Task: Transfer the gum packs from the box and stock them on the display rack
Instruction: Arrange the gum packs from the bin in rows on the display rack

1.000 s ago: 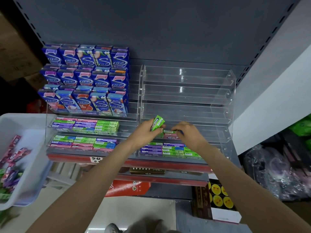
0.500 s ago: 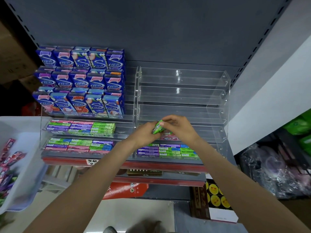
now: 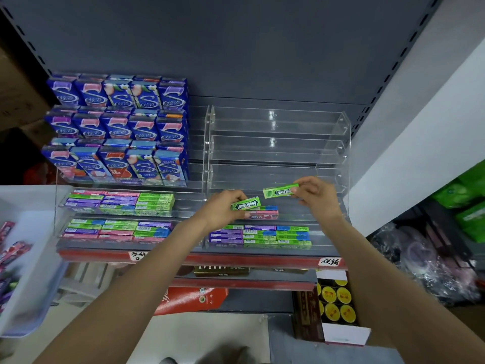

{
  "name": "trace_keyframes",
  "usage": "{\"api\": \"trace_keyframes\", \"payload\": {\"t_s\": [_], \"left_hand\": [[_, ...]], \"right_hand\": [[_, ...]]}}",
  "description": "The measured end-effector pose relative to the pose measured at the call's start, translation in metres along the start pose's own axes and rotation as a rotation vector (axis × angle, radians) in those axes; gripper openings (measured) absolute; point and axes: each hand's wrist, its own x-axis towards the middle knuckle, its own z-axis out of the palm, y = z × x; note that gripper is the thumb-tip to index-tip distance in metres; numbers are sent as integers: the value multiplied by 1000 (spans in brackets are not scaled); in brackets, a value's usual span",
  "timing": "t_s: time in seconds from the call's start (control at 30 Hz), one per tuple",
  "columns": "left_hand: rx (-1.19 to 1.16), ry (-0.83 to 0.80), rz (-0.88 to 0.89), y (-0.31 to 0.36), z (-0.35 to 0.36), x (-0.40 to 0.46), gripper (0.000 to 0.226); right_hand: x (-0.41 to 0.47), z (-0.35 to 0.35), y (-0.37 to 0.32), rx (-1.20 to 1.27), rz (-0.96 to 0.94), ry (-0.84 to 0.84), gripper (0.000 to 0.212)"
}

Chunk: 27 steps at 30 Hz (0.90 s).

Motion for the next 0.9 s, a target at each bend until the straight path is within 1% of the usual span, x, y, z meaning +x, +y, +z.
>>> {"api": "trace_keyframes", "payload": {"t_s": [0.07, 0.13, 0.17, 0.27, 0.4, 0.5, 0.57, 0.7, 0.77, 0.83, 0.9], "left_hand": [[-6, -9, 0, -1, 0, -1, 17], [-5, -24, 1, -2, -2, -1, 17], [-6, -27, 5, -1, -2, -1, 18], [-11, -22, 10, -1, -2, -2, 22], [-43, -4, 22, -4, 0, -3, 14], [-167, 57, 16, -6, -1, -5, 12], [-170, 77, 17, -7, -2, -5, 15], [-64, 34, 14, -6, 2, 0, 16], [-4, 27, 11, -5, 3, 2, 17], [25, 30, 13, -4, 3, 3, 18], [42, 31, 19, -4, 3, 4, 16]], "right_hand": [[1, 4, 9, -107, -26, 6, 20], [-1, 12, 15, -266, -63, -15, 11], [-2, 15, 16, -342, -90, -18, 10], [-4, 23, 19, -557, -196, -80, 17], [-5, 29, 19, -869, -312, -155, 24], [-4, 31, 15, -1024, -334, -174, 30], [-2, 33, 16, -1090, -354, -192, 35], [-2, 32, 16, -990, -311, -249, 30], [-3, 31, 12, -918, -306, -219, 26], [-5, 33, 5, -771, -315, -153, 24], [-8, 41, -4, -565, -238, -175, 25]]}}
